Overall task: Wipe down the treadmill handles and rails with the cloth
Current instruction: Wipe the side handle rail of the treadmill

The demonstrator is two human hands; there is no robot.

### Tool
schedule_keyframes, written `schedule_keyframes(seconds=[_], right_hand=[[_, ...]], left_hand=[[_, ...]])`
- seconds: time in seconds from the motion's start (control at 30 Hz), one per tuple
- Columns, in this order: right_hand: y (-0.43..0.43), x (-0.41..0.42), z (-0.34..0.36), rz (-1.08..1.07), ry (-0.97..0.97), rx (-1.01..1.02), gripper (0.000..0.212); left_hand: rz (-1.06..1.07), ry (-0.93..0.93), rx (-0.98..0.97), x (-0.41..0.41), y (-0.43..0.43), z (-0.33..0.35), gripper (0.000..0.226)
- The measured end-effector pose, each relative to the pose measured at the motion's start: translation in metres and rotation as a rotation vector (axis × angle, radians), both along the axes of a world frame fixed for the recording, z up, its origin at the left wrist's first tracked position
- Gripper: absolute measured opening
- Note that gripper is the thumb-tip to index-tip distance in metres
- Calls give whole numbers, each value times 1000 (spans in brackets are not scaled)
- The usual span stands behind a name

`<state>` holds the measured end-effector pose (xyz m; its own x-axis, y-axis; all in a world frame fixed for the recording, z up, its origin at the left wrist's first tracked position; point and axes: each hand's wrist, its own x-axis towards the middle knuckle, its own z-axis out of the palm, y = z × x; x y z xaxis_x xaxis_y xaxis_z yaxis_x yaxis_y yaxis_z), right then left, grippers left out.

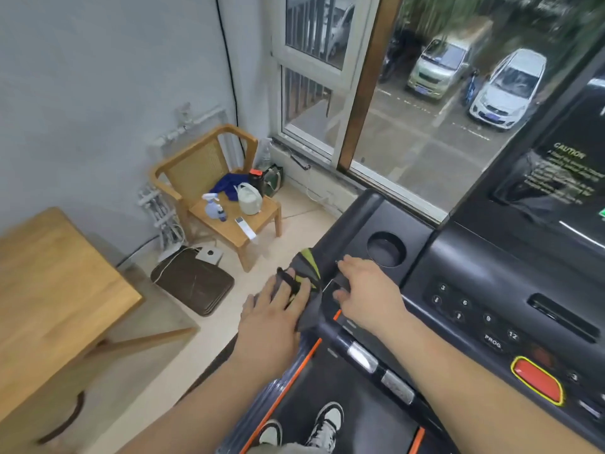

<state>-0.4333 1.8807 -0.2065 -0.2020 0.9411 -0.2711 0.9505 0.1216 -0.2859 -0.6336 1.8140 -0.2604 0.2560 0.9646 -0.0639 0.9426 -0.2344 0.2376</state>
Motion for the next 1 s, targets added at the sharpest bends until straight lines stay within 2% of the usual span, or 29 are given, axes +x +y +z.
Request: schedule_keyframes(seconds=[0.07, 0.13, 0.27, 0.3, 0.33, 0.43, 0.5, 0.67, 0.77, 0.8, 0.87, 0.93, 1.0], right_hand=[[-1, 1, -6, 47, -69, 14, 53], [2, 2, -9, 58, -96, 37, 50], [10, 6, -8, 12, -49, 23, 49], [11, 7, -7, 7, -37, 22, 50], [11, 9, -8, 5, -32, 20, 49], [12, 12, -9, 35, -43, 15, 49], [14, 14, -10, 50, -36, 14, 56], [18, 18, -9, 71, -40, 11, 53], [17, 17, -10, 90, -53, -10, 55], [15, 17, -11, 95, -55, -20, 57], [11, 18, -14, 90, -44, -18, 57], [8, 18, -16, 82, -27, 12, 48], [9, 18, -16, 70, -15, 23, 49]], left_hand=[[-2, 69, 0, 4, 6, -12, 91], [-8, 68, -48, 11, 29, -6, 89], [113, -190, -299, 23, 94, 4, 77], [120, -199, -320, 25, 99, 4, 76], [117, -155, -297, 26, 95, 3, 76], [9, 47, -49, 18, 45, -2, 77], [-72, 30, -8, 7, 18, 0, 75], [4, -40, -102, 19, 72, -1, 67], [128, -148, -320, 41, 133, -2, 64], [142, -145, -340, 45, 140, -2, 64], [121, -87, -287, 46, 127, 0, 63], [78, 19, -159, 34, 88, -2, 63], [19, 103, -25, 10, 42, -7, 64]])
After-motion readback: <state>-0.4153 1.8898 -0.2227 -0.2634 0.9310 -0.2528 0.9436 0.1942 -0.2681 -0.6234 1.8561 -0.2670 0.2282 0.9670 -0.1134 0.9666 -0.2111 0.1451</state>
